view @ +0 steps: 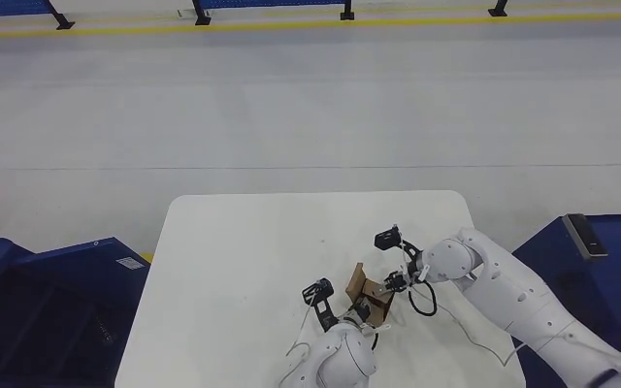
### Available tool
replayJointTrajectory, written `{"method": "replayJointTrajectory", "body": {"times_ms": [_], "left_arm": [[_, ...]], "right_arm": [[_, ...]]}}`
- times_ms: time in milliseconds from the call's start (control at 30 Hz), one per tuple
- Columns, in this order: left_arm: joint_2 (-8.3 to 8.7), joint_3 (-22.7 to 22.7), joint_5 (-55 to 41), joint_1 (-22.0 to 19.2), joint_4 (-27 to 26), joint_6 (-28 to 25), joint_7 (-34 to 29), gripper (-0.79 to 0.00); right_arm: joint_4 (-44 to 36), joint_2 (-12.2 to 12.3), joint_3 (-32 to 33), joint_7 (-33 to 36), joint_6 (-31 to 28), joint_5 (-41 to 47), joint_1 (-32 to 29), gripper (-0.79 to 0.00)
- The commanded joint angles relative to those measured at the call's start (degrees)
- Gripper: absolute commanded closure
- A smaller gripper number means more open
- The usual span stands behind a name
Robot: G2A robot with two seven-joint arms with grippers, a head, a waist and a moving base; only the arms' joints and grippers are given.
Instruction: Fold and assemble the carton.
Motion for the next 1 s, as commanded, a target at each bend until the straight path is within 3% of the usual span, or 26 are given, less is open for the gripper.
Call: {"method": "replayJointTrajectory", "body": {"times_ms": [0, 233, 400, 500, 567, 767, 967], "left_arm": [[0.26, 0.05, -0.27, 0.33, -1.82, 0.00, 0.54, -0.785], [2.95, -0.34, -0.05, 3.52, -13.27, 0.00, -0.64, -0.785], [6.66, -5.27, 2.63, 7.92, -28.22, -1.36, -1.01, -0.785], [7.76, -8.14, 4.69, 10.84, -31.76, -1.02, 0.82, -0.785], [7.77, -10.06, 3.71, 10.42, -30.68, -0.74, 0.38, -0.785], [6.93, -9.26, 5.11, 2.61, -17.49, 0.00, -4.62, -0.785], [5.74, -6.86, 6.75, -0.92, -10.79, 0.00, -8.96, -0.785]], "right_arm": [[-0.48, 0.09, 0.73, -0.35, -0.33, 0.37, -0.14, -0.785], [-2.94, 1.64, 5.79, -0.28, -2.66, 3.03, -2.07, -0.785], [-7.56, 4.69, 13.00, 2.45, -5.84, 6.28, -8.18, -0.785], [-11.19, 6.75, 17.35, 3.91, -5.64, 4.59, -13.43, -0.785], [-13.93, 8.03, 20.25, 4.67, -4.47, 3.19, -17.15, -0.785], [-21.33, 10.76, 26.38, 5.92, 1.54, -4.62, -27.30, -0.785], [-22.40, 10.57, 25.97, 3.44, 6.48, -6.82, -29.36, -0.785]]}}
